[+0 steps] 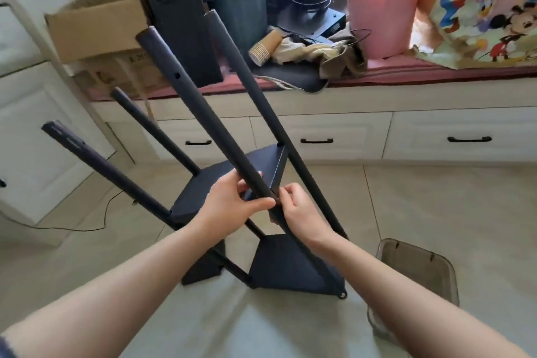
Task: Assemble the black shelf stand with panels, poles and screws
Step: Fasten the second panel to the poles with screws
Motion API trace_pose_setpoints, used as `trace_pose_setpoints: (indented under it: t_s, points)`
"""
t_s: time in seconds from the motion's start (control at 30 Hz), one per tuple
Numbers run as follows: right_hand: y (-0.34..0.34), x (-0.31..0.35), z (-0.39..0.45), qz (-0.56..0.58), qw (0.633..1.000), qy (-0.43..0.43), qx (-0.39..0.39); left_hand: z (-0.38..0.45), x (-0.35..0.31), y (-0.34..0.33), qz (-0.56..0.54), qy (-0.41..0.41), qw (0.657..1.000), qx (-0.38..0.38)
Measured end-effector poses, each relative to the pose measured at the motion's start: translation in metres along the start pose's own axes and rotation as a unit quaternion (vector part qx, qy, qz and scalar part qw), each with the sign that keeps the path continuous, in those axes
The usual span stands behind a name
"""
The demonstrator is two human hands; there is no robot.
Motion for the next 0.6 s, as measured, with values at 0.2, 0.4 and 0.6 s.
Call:
trace_pose_setpoints:
  t_s: [0.2,0.4,0.6]
  points:
    - [-0.071,0.038,0.001,-0.075,0.994,0.051,0.063,-0.010,0.059,0.075,-0.111,0.102,0.986,-0.076]
    - [-0.128,0.042,-0.010,-0.189,0.972,0.087,0.110,-0.050,0.123,0.111,-0.226,0.175,0.948,-0.141]
    - [-0.159,0.030,-0.030,-0.241,0.952,0.099,0.164,-0.087,0.172,0.110,-0.317,0.197,0.910,-0.183]
Point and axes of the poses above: each hand's wrist, its own z-axis towards the middle knuckle, its own y-axis out of the back of the hand, x = y × z, the point moved 8 cm from there along z, towards the middle knuckle, and after that the axes turned 11 degrees about -x, right-handed, at the moved point
